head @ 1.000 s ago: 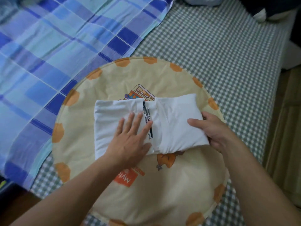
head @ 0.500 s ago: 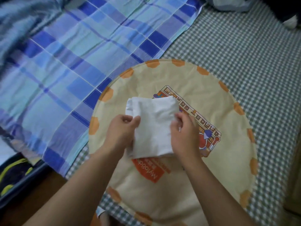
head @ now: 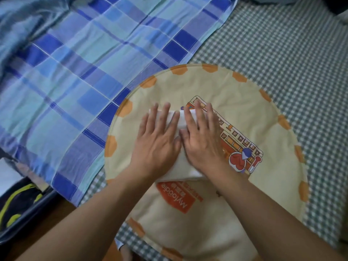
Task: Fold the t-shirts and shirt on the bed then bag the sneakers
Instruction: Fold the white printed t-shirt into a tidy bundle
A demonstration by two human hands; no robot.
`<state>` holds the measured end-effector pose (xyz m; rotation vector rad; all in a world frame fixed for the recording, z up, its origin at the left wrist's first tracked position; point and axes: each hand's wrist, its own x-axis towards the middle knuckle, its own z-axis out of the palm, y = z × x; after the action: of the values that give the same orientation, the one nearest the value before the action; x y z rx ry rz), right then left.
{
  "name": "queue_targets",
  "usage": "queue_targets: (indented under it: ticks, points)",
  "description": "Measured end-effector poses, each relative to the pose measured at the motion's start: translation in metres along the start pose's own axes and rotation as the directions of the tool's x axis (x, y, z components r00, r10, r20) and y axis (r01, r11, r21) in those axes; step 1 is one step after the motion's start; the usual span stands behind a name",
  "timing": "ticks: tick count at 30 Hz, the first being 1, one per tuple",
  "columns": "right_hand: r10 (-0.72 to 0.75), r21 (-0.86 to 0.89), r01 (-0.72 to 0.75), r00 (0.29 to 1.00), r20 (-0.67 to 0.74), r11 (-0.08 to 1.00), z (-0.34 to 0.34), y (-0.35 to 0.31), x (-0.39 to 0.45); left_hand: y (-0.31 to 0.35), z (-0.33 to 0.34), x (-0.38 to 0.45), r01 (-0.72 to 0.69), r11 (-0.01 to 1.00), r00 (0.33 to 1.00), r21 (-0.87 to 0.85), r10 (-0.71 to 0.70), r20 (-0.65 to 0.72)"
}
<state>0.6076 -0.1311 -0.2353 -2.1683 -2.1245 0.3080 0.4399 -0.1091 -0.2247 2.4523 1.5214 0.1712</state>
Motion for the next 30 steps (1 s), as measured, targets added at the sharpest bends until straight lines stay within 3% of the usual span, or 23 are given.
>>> queue_targets:
  ticks: [3, 6, 9, 11, 13, 17, 18, 20, 22, 25, 27, 28, 30]
  points:
    - [0.061, -0.031, -0.056, 0.979, 0.195, 0.998, 0.027, 0.027, 0.009, -0.009, 0.028, -0.001, 0.066, 0.995, 0.974, 0.076, -0.081, 0.212]
    - [0.322, 0.095, -0.341, 0.932, 0.167, 0.935, 0.018, 0.033, 0.018, -0.006, 0.025, 0.004, 0.077, 0.986, 0.958, 0.15, -0.115, 0.261]
    - [0.659, 0.432, -0.621, 0.748, 0.078, 0.654, -0.01, 0.024, -0.019, 0.0, -0.006, 0.037, -0.034, 0.973, 0.962, 0.23, -0.031, 0.272]
    - [0.753, 0.513, -0.736, 0.615, 0.235, 0.442, -0.022, 0.005, -0.061, 0.001, -0.019, 0.068, -0.148, 0.972, 0.956, 0.182, 0.094, 0.278]
    - [0.718, 0.512, -0.809, 0.536, 0.444, 0.287, -0.033, -0.015, -0.089, 0.002, -0.023, 0.094, -0.197, 0.97, 0.903, 0.144, 0.123, 0.411]
    - [0.555, 0.584, -0.805, 0.442, 0.705, -0.101, -0.031, 0.001, -0.077, 0.01, -0.026, 0.107, 0.001, 0.985, 0.77, 0.173, -0.111, 0.629]
    - [0.582, 0.612, -0.783, 0.447, 0.679, -0.113, -0.029, 0.013, -0.07, 0.008, -0.027, 0.097, 0.087, 0.984, 0.733, 0.156, -0.17, 0.659]
    - [0.671, 0.681, -0.732, 0.509, 0.539, 0.009, -0.029, 0.033, -0.055, 0.004, -0.03, 0.063, 0.346, 0.933, 0.664, 0.095, -0.316, 0.678]
    - [0.719, 0.692, -0.712, 0.543, 0.433, 0.121, -0.032, 0.042, -0.053, 0.007, -0.029, 0.019, 0.554, 0.831, 0.701, -0.043, -0.438, 0.563]
    - [0.682, 0.639, -0.742, 0.575, 0.451, 0.203, -0.032, 0.03, -0.069, 0.034, -0.023, -0.033, 0.642, 0.718, 0.766, -0.267, -0.586, 0.266]
    - [0.652, 0.63, -0.761, 0.559, 0.512, 0.157, -0.023, 0.021, -0.082, 0.055, -0.017, -0.042, 0.655, 0.707, 0.755, -0.265, -0.606, 0.249]
    - [0.651, 0.632, -0.767, 0.539, 0.534, 0.116, -0.024, 0.019, -0.085, 0.059, -0.012, -0.04, 0.675, 0.688, 0.736, -0.265, -0.61, 0.292]
    - [0.621, 0.652, -0.755, 0.481, 0.619, -0.065, -0.036, 0.016, -0.086, 0.051, -0.007, -0.028, 0.76, 0.565, 0.646, -0.32, -0.606, 0.465]
